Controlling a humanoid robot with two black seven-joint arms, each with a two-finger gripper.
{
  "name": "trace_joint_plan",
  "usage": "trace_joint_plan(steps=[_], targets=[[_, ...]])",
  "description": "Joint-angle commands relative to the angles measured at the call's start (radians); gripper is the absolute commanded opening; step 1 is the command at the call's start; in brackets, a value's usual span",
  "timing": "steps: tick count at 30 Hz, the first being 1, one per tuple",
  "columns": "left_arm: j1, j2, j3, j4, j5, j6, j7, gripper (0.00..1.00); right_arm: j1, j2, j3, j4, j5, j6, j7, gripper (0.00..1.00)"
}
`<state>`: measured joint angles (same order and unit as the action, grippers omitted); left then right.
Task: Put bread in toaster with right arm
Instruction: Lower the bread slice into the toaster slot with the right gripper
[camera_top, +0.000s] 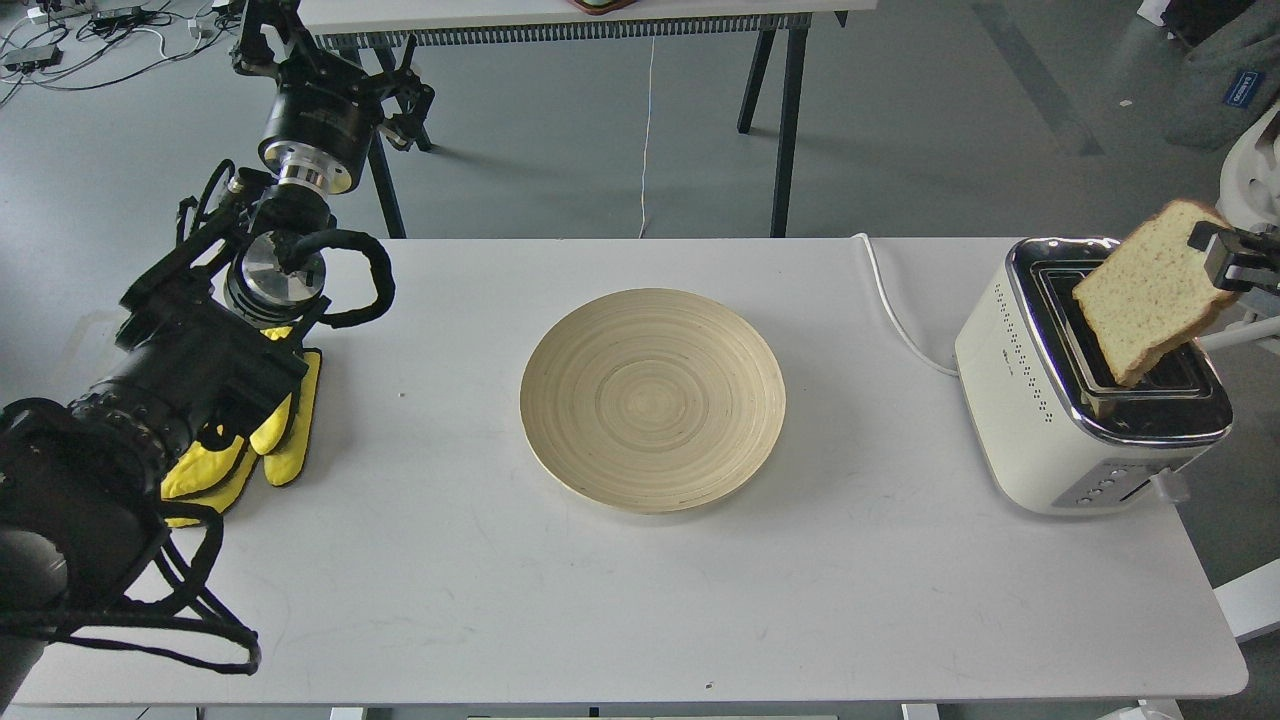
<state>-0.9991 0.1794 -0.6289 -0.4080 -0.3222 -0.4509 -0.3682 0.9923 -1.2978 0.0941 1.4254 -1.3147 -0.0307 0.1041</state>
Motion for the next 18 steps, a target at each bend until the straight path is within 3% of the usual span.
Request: trace_joint_plan(steps=[1, 12, 14, 16, 18], targets=[[0.0, 0.0, 0.0, 0.0, -0.001, 0.0, 0.0, 1.0, -0.001, 0.002, -0.002, -0.006, 0.0, 0.0, 0.0, 0.07], [0.0, 0.0, 0.0, 0.0, 0.0, 0.0, 0.0, 1.0, -0.032, 0.067, -0.004, -0.092, -0.008, -0.006, 0.009, 0.11], [0.0, 0.0, 0.0, -0.002, 0.0, 0.0, 0.0, 1.0, -0.032, 0.071, -0.004, -0.092, -0.006, -0.006, 0.009, 0.21], [0.0, 0.0, 0.0, 0.0, -0.001, 0.0, 0.0, 1.0, -0.034, 0.072, -0.004, -0.091, -0.001, -0.008, 0.012, 0.4], [0.0, 0.0, 0.0, -0.002, 0.0, 0.0, 0.0, 1.0, -0.038, 0.083, -0.004, -0.089, 0.0, -0.006, 0.012, 0.5]])
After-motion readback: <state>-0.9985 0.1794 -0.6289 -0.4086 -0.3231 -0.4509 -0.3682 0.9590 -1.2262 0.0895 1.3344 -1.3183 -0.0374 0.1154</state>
